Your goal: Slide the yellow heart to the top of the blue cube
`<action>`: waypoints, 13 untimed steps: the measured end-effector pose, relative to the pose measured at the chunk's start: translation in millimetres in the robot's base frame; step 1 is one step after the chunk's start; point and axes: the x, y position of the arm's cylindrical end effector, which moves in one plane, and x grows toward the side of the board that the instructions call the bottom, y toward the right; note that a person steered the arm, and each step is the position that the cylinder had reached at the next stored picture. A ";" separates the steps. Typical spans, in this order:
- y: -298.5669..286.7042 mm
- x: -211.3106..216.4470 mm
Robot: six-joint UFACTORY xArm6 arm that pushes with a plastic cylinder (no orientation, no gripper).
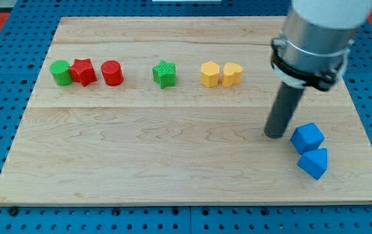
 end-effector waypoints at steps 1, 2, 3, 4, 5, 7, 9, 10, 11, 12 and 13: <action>-7.4 -83.4; 49.8 -148.3; -21.4 -205.4; -76.3 -167.2; -49.1 -131.2; -88.0 -99.0; 3.5 -35.7; -3.5 -29.2; 0.4 -29.2; 6.0 -29.4; 21.5 -29.4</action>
